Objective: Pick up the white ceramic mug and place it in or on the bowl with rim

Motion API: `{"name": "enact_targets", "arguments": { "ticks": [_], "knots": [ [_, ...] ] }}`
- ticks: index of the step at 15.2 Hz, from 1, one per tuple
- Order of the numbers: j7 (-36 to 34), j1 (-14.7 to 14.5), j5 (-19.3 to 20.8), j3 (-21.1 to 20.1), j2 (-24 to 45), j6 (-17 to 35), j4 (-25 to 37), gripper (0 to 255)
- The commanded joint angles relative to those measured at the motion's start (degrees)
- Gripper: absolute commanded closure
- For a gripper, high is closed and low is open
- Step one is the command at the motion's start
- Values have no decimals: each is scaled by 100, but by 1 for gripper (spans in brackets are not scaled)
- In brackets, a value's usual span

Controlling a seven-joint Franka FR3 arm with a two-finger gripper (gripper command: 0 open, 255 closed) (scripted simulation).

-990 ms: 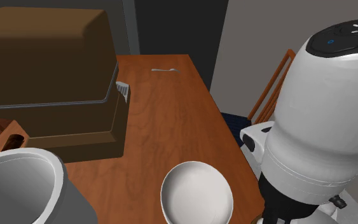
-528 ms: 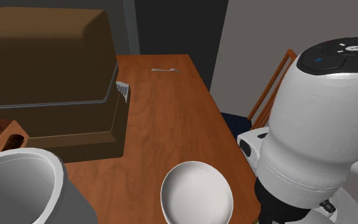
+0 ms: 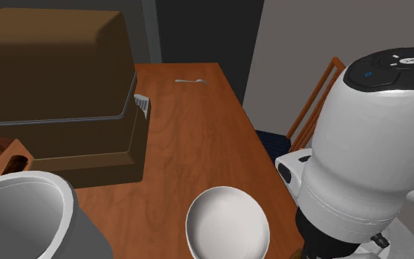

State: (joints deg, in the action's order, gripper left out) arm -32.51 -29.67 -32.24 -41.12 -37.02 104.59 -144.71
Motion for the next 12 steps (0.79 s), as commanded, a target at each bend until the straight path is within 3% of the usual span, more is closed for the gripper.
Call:
{"name": "enact_targets", "arguments": {
  "ticks": [1,5,12],
  "knots": [
    [3,15,12,-2,21,3,16,0],
    [-50,109,281,321,-42,-698,633,0],
    [-51,108,282,321,-42,-698,633,0]
  ]
}}
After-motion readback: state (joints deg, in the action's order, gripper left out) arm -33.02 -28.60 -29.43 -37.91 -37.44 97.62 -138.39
